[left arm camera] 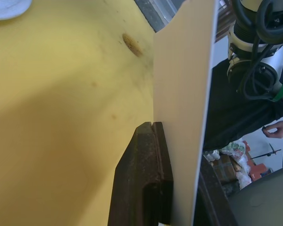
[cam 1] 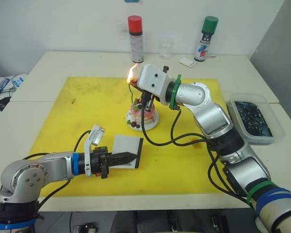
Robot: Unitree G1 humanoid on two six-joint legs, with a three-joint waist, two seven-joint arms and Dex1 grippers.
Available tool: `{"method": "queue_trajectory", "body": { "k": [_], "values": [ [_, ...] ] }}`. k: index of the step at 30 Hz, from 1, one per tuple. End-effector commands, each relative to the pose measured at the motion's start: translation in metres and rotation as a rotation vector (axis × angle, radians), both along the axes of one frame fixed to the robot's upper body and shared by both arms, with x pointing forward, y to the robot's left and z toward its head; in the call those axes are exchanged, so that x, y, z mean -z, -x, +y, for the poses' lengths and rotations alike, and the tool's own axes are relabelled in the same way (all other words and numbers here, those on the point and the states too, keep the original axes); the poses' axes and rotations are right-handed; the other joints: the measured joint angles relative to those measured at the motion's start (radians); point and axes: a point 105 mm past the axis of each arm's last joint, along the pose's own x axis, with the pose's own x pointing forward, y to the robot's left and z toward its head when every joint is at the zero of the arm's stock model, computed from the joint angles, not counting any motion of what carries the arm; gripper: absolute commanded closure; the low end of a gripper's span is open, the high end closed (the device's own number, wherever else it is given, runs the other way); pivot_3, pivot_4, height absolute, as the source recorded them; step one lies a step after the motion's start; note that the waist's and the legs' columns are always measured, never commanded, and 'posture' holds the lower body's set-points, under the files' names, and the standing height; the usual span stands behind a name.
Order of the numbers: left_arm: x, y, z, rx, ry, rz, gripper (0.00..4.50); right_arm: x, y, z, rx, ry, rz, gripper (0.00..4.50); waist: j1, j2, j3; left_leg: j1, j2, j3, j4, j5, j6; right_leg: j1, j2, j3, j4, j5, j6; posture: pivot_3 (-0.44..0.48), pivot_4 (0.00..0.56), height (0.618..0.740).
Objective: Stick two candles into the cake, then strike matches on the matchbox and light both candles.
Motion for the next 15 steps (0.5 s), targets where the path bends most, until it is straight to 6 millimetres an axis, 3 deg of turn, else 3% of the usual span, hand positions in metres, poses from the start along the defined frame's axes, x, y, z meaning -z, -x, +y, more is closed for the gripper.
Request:
{"method": "queue_trajectory", "body": {
  "k": [1,15],
  "values": [
    [-0.0075,0.0003,-0.0045,0.018,0.007,-0.049,4.50,-0.0135,0.0031,0.0006,-0.015,-0.013,-0.042,4.47,0.000,0.000,0.000,0.000,0.000,0.000,0.000,0.000,0.000,0.000,0.000,0.000,0.000,0.000,0.000,0.000,0.150,0.740],
    [-0.0069,0.0014,-0.0068,0.022,0.013,-0.050,4.50,-0.0106,0.0017,-0.0016,-0.010,-0.003,-0.029,4.47,0.000,0.000,0.000,0.000,0.000,0.000,0.000,0.000,0.000,0.000,0.000,0.000,0.000,0.000,0.000,0.000,0.150,0.740]
  ]
}}
